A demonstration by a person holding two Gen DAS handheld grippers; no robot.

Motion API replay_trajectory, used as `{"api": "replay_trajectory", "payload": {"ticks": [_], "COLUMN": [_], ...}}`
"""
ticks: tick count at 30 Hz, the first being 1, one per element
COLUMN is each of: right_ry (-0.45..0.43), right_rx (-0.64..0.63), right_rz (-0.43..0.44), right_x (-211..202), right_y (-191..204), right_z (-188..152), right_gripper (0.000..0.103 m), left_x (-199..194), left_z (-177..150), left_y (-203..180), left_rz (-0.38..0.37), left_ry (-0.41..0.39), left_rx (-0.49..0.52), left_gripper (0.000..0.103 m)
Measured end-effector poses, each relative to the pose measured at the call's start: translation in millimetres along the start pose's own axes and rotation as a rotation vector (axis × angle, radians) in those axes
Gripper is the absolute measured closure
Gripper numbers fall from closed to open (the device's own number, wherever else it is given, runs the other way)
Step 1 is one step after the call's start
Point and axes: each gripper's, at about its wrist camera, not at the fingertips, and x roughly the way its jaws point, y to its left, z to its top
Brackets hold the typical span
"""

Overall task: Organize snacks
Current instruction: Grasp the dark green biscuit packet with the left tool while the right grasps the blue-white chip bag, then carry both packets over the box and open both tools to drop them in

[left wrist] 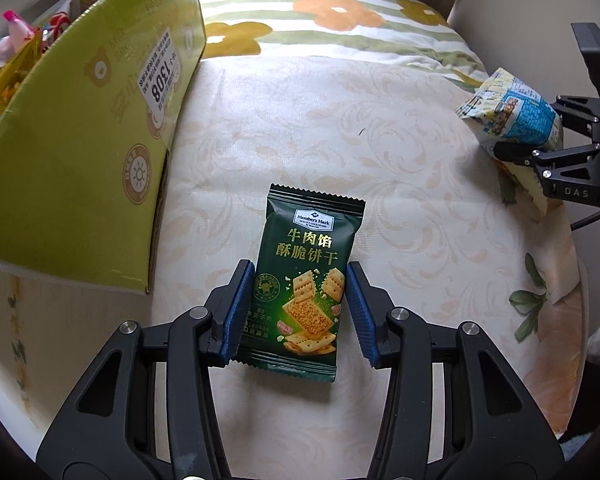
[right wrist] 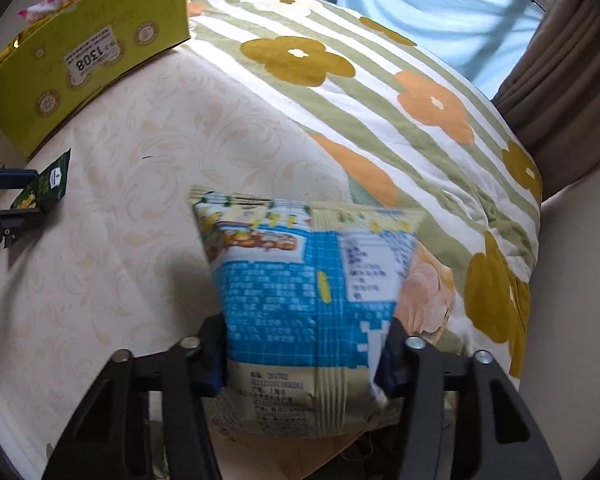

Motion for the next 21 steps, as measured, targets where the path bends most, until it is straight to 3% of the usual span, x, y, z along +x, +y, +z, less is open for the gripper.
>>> {"api": "replay_trajectory", "payload": {"ticks": [4, 12, 21], "right_ry": [-0.028, -0.151, -0.281], "right_rx": [0.020, 0.153, 0.204], "right_rz": [0.016, 0.035, 0.057], "right_x": [-16.2, -85.9, -153.9], "right_y": [4.3, 11.0, 46.7], "right_z": [3.3, 27.5, 82.5], "right_gripper": [0.057, 0.057, 0.057], "left_x": [-18.4, -94.7, -170.8], "left_z": [-2.7, 1.0, 32.4], "left_y": [0.2, 2.8, 53.5], "left_rz": [-0.014, -0.026, 0.004], "left_ry": [-0.029, -0.150, -0.293], "left_rx": [-0.004, -0.026, -0.065], "left_gripper": [0.060, 0.060, 0.060]}}
